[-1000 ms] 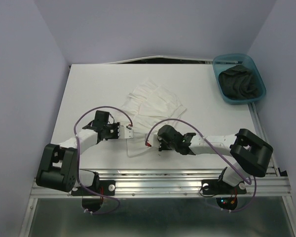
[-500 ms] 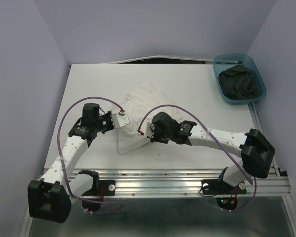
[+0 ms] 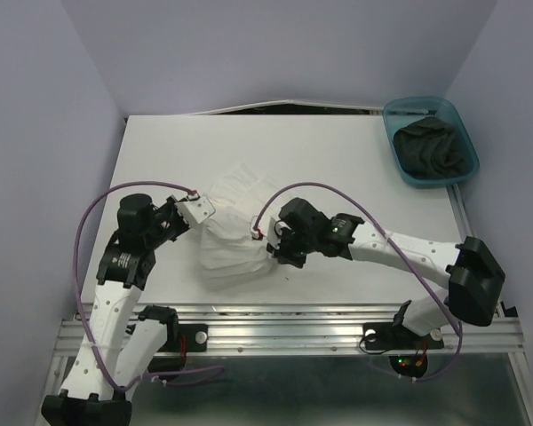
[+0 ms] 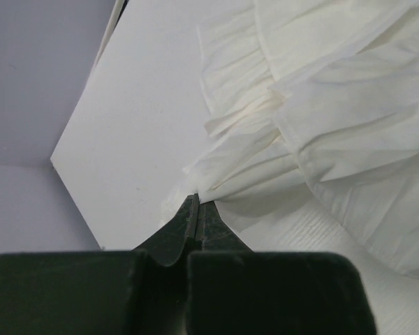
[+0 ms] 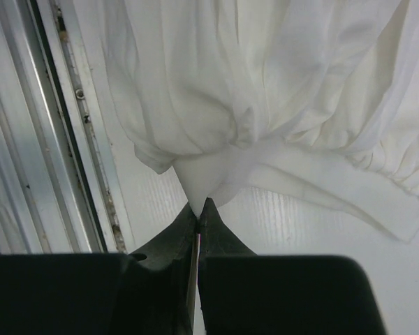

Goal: Fold and stack the skirts
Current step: Fold the skirt

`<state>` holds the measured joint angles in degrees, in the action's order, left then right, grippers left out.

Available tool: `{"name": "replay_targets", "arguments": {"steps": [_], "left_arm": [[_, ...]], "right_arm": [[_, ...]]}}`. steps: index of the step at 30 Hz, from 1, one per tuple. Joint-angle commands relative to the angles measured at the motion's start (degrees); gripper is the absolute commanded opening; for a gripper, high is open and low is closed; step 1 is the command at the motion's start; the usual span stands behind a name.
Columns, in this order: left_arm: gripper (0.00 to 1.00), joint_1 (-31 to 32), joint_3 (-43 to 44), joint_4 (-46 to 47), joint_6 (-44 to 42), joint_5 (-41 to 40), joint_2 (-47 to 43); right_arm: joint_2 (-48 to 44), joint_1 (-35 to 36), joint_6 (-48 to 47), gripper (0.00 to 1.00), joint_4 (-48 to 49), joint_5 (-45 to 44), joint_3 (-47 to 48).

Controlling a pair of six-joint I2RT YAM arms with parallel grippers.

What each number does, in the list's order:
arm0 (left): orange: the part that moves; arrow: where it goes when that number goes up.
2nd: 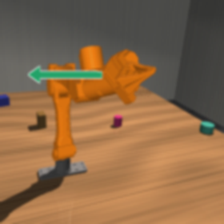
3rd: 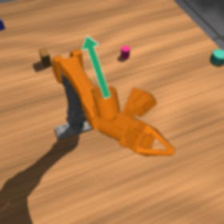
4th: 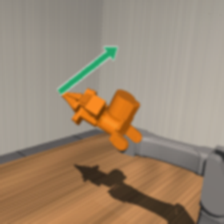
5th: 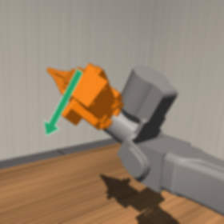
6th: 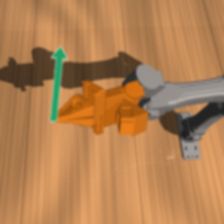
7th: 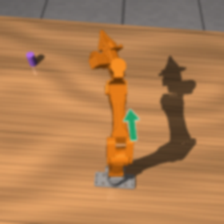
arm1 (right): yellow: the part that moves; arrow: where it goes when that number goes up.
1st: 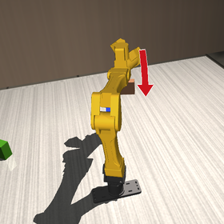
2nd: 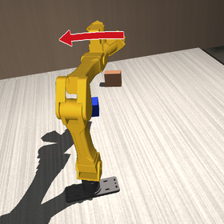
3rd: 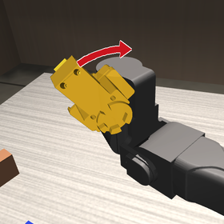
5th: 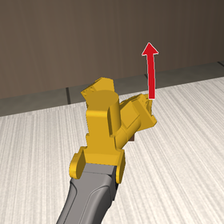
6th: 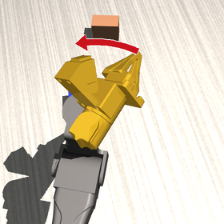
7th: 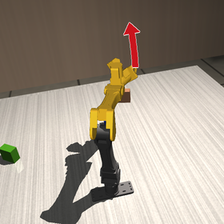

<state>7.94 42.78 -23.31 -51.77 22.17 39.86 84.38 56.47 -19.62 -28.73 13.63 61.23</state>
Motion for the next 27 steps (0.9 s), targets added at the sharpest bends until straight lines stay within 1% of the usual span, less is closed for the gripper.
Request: {"name": "replay_targets", "arguments": {"steps": [1,5,9,12,17,22,24,27], "left_arm": [[0.00,-0.6,5.9,5.0,6.4,-1.3,-0.4],[0.00,-0.5,10.0,8.5,9.5,-0.6,4.1],[0.00,-0.5,13.7,10.8,11.2,1.2,8.6],[0.00,-0.6,17.1,11.5,11.3,3.3,14.6],[0.00,-0.6,20.8,12.1,10.9,5.9,20.7],[0.00,-0.6,20.0,11.7,9.1,7.6,23.4],[0.00,-0.6,17.8,10.1,6.6,9.3,22.9],[0.00,-0.6,14.0,7.2,1.4,11.8,19.4]], "right_arm": [[-3.6,-3.6,5.5,0.01,-1.0,8.4,1.5],[-4.4,-6.8,8.4,0.01,-1.0,16.3,1.7],[-4.0,-8.6,10.3,0.01,-0.2,21.2,1.2],[-3.7,-11.4,11.6,0.01,1.0,24.3,0.4],[-1.6,-13.1,12.8,0.01,2.4,26.8,2.0],[1.0,-13.1,12.5,0.01,2.6,25.2,5.1],[2.4,-13.7,12.4,0.01,2.5,25.0,5.8],[3.0,-13.7,12.3,0.01,2.5,25.0,5.3]]}}
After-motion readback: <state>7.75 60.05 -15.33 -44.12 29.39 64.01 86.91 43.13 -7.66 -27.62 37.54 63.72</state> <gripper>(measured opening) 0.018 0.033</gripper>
